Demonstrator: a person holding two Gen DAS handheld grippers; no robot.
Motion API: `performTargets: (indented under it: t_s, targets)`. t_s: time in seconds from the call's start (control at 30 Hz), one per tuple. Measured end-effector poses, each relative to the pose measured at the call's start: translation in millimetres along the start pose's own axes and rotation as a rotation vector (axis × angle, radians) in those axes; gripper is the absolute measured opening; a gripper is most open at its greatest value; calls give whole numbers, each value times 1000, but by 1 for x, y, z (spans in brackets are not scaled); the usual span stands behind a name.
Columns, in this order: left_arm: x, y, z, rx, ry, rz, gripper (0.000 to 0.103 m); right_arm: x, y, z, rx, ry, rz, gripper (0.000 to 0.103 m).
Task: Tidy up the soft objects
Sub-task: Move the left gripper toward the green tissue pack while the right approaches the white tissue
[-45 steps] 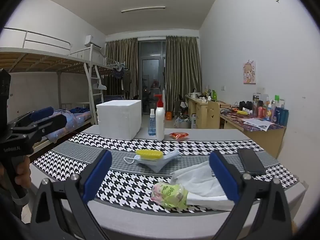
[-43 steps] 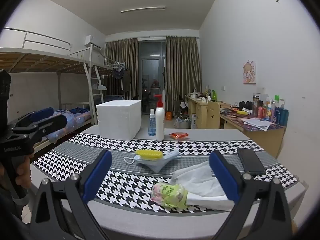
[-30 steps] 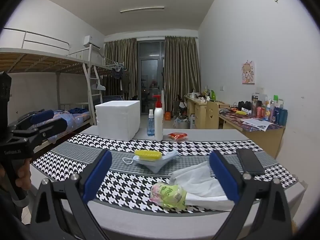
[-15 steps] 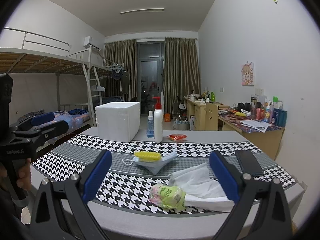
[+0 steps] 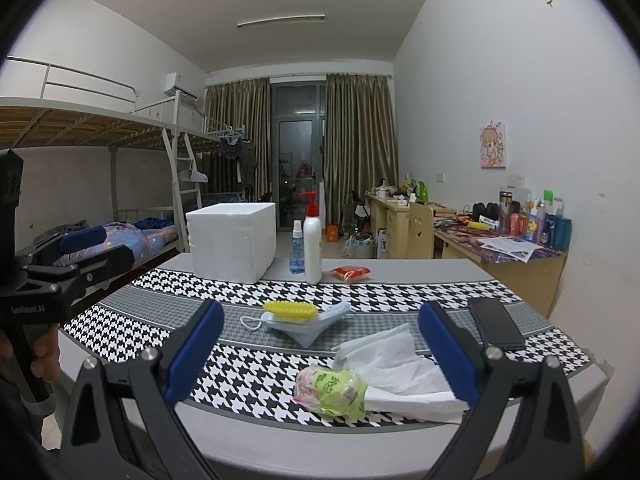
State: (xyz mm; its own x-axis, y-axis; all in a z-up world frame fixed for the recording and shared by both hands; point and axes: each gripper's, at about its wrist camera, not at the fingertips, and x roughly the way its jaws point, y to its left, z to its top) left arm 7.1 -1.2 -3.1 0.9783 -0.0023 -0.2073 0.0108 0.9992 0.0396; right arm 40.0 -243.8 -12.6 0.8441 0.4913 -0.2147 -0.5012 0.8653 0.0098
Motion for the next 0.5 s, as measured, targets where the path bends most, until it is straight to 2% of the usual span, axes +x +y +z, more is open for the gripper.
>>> performTargets:
  t_s: [0.5]
  targets:
    - [9, -1, 0, -7, 26, -12, 102, 10, -4, 0, 13, 28, 4, 100]
